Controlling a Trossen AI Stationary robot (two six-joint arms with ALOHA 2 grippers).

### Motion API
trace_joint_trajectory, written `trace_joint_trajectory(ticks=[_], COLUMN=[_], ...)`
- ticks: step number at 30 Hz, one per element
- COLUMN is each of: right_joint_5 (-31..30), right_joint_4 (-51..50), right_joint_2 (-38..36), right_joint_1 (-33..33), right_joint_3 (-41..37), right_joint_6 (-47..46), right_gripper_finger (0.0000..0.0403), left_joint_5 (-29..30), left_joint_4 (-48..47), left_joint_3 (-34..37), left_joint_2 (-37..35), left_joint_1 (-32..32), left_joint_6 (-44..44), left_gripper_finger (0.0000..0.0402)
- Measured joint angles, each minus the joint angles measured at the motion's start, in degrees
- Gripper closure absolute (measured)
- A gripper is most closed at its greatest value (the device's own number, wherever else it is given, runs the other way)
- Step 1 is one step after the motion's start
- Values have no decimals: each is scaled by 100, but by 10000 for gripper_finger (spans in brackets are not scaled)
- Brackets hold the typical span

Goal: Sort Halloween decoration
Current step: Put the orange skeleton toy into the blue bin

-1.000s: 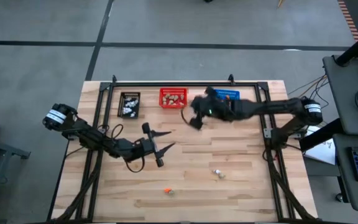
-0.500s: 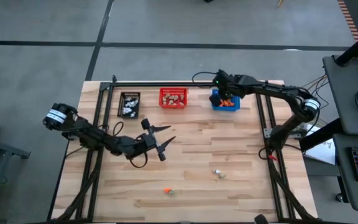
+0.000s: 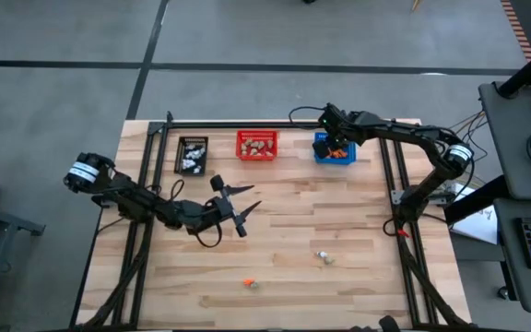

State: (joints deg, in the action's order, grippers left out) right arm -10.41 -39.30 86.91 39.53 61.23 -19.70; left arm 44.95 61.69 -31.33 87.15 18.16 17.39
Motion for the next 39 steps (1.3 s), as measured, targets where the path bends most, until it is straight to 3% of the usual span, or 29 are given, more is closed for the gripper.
trace_joint_trajectory(ticks=[7, 14, 18, 23, 30, 35, 39], right_joint_5=[4, 4, 15, 10, -7, -11, -39], right_joint_4=[80, 102, 99, 100, 111, 145, 166], right_joint_2=[0, -64, -242, -640, -1302, -1659, -1770], right_joint_1=[0, -33, -194, -544, -1303, -1969, -2519], right_joint_3=[0, 0, 0, 2, 3, 7, 7], right_joint_6=[-7, 10, 17, 16, -22, -181, -278], right_gripper_finger=[312, 309, 308, 306, 316, 313, 312], left_joint_5=[0, 13, -598, -1689, -2999, -3220, -3220], left_joint_4=[-7, -184, -745, -2034, -4775, -6222, -6751], left_joint_3=[0, -2, -3, -137, -771, -1188, -1300], left_joint_2=[0, 0, -24, -172, -249, -223, -223], left_joint_1=[2, 2, 19, 19, 119, 377, 643], left_joint_6=[-11, -683, -1260, -2088, -2719, -2929, -3247], left_gripper_finger=[194, 194, 194, 194, 194, 194, 194])
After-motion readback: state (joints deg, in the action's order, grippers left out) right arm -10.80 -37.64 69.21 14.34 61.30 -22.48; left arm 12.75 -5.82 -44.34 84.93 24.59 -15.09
